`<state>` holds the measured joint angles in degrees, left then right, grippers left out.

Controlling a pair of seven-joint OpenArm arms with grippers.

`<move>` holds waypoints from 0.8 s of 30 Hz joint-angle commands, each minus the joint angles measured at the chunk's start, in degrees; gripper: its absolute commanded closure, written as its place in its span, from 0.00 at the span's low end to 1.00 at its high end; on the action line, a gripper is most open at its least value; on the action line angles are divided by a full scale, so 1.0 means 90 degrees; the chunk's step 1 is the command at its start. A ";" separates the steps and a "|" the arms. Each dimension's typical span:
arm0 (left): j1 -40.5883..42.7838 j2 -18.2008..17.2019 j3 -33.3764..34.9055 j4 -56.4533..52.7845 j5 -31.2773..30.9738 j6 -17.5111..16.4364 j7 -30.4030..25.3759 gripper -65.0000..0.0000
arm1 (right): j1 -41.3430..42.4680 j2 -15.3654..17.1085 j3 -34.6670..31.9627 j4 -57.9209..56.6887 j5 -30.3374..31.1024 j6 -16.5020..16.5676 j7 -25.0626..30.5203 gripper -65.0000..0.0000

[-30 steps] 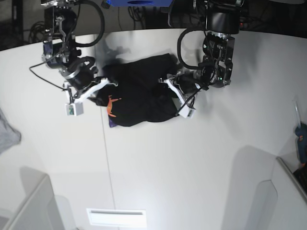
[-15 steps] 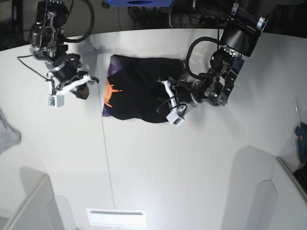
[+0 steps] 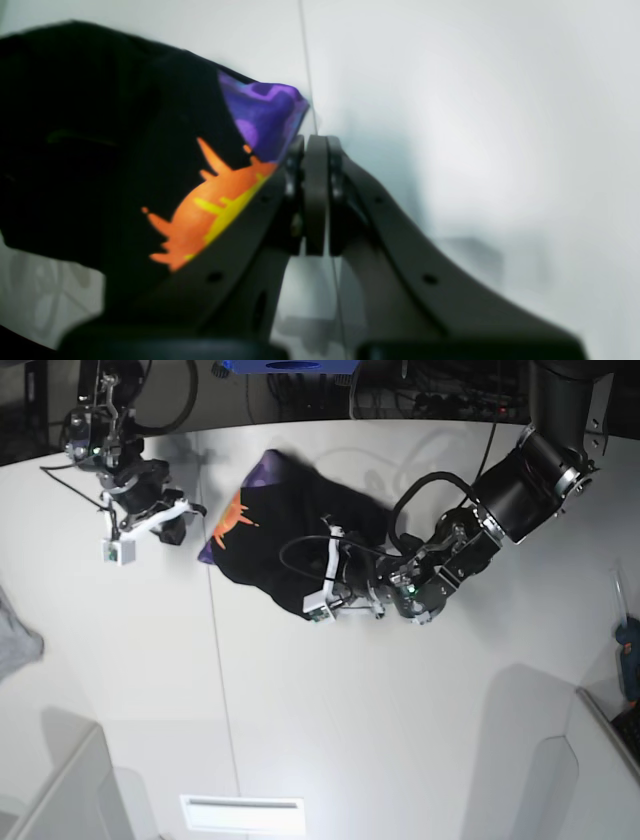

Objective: Fold the T-shirt properly
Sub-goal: 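Rotate the bundle with the left gripper, pivoting around the right gripper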

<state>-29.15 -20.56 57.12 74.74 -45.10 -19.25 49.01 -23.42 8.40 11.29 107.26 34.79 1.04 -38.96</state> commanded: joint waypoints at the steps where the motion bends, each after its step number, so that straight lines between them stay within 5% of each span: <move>1: -0.0175 -0.0036 0.0232 -0.0036 0.0328 0.0102 0.0283 1.00 | -0.0030 -0.0089 0.0147 0.0053 0.0047 -0.0091 0.0114 1.00; 6: -0.0713 -0.0016 0.0935 0.0003 0.0406 0.0092 0.0234 1.00 | -0.0226 -0.0470 0.0694 -0.0055 0.0037 -0.0110 0.0094 1.00; 9: -0.0820 -0.0007 0.1316 0.0013 0.1187 -0.0006 -0.0176 1.00 | -0.0392 -0.0480 0.0694 -0.0065 0.0037 -0.0110 0.0104 1.00; 19: -0.0078 0.0042 0.1121 -0.0006 0.5016 -0.2096 -0.1720 1.00 | -0.0655 -0.0812 0.0685 -0.0074 0.0037 -0.0120 0.0114 1.00; 24: 0.0059 0.0257 0.0994 -0.0036 0.5622 -0.2306 -0.2159 1.00 | -0.0724 -0.0958 0.0704 -0.0074 0.0037 -0.0120 0.0114 1.00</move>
<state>-29.91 -17.47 64.86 76.09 2.42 -38.15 24.34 -30.06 -0.84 17.26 105.71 34.68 -0.38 -39.16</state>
